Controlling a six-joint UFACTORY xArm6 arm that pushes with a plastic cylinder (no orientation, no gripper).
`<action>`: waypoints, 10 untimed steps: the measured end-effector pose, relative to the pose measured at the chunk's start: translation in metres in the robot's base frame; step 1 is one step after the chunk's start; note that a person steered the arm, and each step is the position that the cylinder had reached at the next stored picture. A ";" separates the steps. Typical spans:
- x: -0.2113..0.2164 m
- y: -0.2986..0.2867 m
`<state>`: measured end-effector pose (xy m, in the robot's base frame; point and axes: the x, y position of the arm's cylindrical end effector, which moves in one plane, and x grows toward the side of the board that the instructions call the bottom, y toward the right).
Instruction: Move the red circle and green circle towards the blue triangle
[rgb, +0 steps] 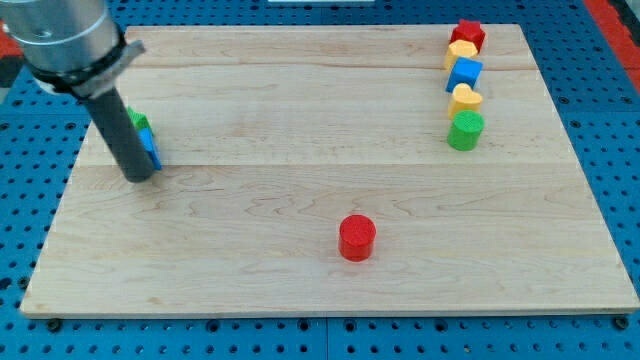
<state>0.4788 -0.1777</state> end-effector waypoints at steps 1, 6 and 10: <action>0.013 0.115; 0.022 0.132; 0.007 0.075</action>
<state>0.4859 -0.1028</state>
